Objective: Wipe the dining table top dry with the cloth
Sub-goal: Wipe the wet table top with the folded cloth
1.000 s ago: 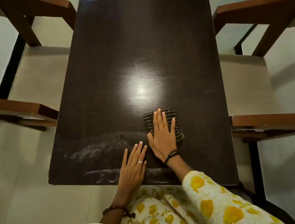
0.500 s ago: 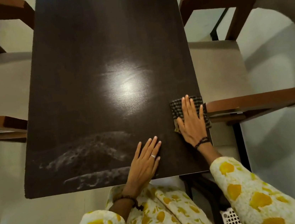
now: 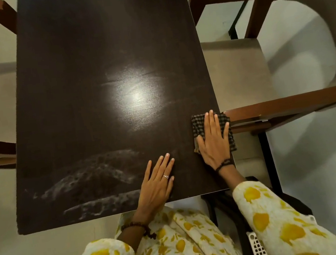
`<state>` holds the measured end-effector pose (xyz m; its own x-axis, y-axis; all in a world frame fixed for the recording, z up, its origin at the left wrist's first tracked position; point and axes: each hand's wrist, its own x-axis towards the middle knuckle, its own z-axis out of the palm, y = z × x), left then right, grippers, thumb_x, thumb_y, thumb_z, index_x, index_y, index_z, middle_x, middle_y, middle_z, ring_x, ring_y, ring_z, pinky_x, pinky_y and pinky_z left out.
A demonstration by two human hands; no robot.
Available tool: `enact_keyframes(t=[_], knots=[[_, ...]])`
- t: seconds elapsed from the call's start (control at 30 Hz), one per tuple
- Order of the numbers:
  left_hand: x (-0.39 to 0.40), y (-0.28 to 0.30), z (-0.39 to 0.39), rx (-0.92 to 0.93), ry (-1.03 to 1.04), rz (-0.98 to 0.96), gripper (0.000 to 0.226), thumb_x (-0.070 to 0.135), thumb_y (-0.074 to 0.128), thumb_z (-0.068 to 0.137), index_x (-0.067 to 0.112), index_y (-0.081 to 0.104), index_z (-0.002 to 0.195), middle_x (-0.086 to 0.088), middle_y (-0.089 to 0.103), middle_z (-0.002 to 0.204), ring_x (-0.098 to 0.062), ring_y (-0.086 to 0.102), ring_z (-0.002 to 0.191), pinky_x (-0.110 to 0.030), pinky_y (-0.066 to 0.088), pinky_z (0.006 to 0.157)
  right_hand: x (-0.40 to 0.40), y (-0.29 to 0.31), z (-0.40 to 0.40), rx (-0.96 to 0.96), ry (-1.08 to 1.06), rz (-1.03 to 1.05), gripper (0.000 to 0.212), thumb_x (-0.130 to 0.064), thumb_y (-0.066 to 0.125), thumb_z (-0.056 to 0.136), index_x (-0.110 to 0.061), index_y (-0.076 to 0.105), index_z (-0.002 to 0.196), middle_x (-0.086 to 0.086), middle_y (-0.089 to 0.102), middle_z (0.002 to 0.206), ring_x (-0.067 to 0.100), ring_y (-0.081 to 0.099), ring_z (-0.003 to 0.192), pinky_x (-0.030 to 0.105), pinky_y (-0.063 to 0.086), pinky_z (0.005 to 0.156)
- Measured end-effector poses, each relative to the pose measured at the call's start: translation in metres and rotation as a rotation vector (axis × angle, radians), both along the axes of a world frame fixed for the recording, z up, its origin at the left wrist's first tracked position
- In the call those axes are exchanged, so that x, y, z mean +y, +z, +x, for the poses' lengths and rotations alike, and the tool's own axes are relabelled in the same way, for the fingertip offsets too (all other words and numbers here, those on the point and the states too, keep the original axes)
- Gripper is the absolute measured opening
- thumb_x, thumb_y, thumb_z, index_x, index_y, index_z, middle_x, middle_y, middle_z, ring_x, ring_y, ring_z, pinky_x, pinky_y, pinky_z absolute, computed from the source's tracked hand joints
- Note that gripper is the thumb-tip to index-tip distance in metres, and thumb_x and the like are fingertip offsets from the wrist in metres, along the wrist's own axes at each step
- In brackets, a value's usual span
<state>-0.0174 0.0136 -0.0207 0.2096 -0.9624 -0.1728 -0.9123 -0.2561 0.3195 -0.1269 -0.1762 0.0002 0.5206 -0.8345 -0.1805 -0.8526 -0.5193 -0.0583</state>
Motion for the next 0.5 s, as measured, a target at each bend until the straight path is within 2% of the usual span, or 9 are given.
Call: enact_keyframes(t=[0.2,0.37,0.5], knots=[[0.010,0.002,0.008,0.015,0.034,-0.017,0.048,0.032,0.020,0.100,0.013,0.027,0.143,-0.005,0.028,0.149,-0.016,0.021,0.139,-0.044,0.016,0.112,0.017,-0.007,-0.034,0.011,0.038,-0.035,0.066,-0.038,0.025,0.089,-0.002,0.033,0.143,0.017,0.033,0.150,0.030,0.035,0.137,0.051,0.020,0.110],[0.046,0.001,0.038,0.023,0.130,-0.020,0.048,0.030,0.020,0.099,0.012,0.029,0.143,-0.006,0.029,0.149,-0.016,0.023,0.138,-0.041,0.014,0.113,0.043,-0.006,-0.035,-0.009,-0.158,0.023,0.071,-0.041,0.019,0.088,-0.001,0.020,0.147,0.017,0.022,0.154,0.031,0.023,0.142,0.052,0.008,0.113],[0.082,0.006,0.070,0.014,0.228,-0.048,0.048,0.026,0.026,0.097,0.010,0.031,0.142,-0.007,0.030,0.149,-0.017,0.023,0.138,-0.042,0.013,0.114,0.064,-0.002,0.014,0.008,-0.311,0.020,0.074,-0.039,0.024,0.085,0.006,0.029,0.142,0.024,0.031,0.149,0.038,0.033,0.136,0.062,0.021,0.107]])
